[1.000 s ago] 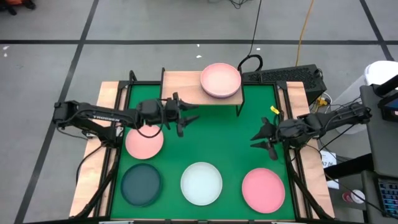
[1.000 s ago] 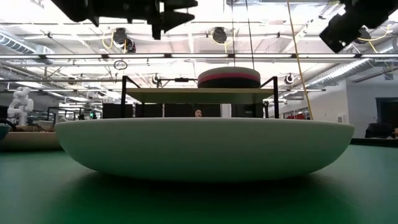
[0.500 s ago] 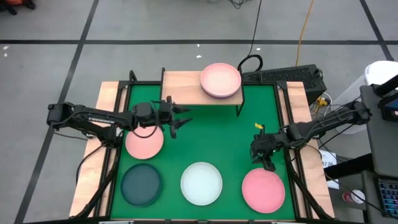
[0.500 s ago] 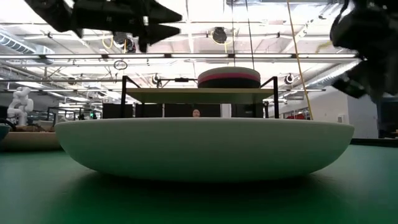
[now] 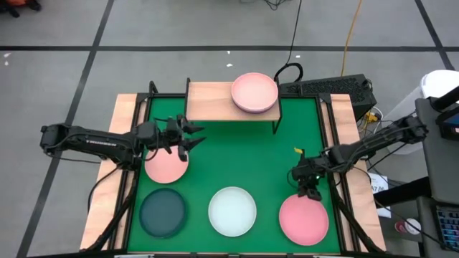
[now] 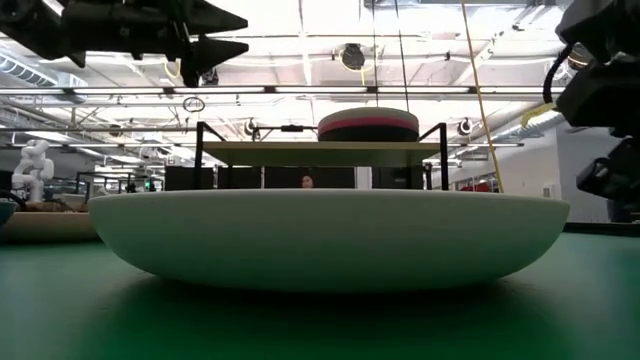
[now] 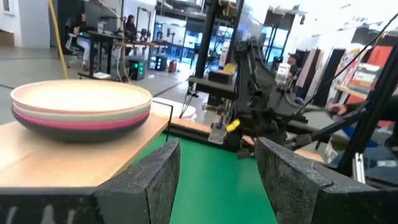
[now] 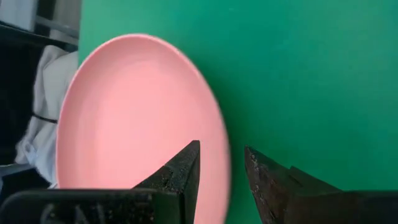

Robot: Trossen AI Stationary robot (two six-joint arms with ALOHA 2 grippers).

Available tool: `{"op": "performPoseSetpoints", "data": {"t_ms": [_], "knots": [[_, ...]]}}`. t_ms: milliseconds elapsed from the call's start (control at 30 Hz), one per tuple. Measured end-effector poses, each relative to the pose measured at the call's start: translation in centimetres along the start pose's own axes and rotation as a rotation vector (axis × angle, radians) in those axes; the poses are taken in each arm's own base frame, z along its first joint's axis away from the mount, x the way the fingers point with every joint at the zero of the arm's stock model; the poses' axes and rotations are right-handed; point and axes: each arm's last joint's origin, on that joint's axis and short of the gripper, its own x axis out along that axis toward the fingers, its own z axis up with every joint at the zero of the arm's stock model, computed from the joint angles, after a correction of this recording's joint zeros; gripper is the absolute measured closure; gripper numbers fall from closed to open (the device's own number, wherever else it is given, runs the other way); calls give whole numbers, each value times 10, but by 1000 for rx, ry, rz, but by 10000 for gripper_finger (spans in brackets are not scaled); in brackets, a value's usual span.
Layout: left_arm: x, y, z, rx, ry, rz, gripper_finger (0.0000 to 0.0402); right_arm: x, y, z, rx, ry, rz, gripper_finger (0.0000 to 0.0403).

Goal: Place and stack plates onto a shelf
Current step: Put the light pink plate on the shelf

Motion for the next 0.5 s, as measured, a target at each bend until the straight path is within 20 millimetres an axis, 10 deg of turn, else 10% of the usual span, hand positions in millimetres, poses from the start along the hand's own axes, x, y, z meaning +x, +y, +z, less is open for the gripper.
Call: {"op": "performPoseSetpoints", "data": {"t_ms": [500], "knots": [[-2,0,2,3,-18,11,188,10,-12,-16,73,34,-46,338]]}}
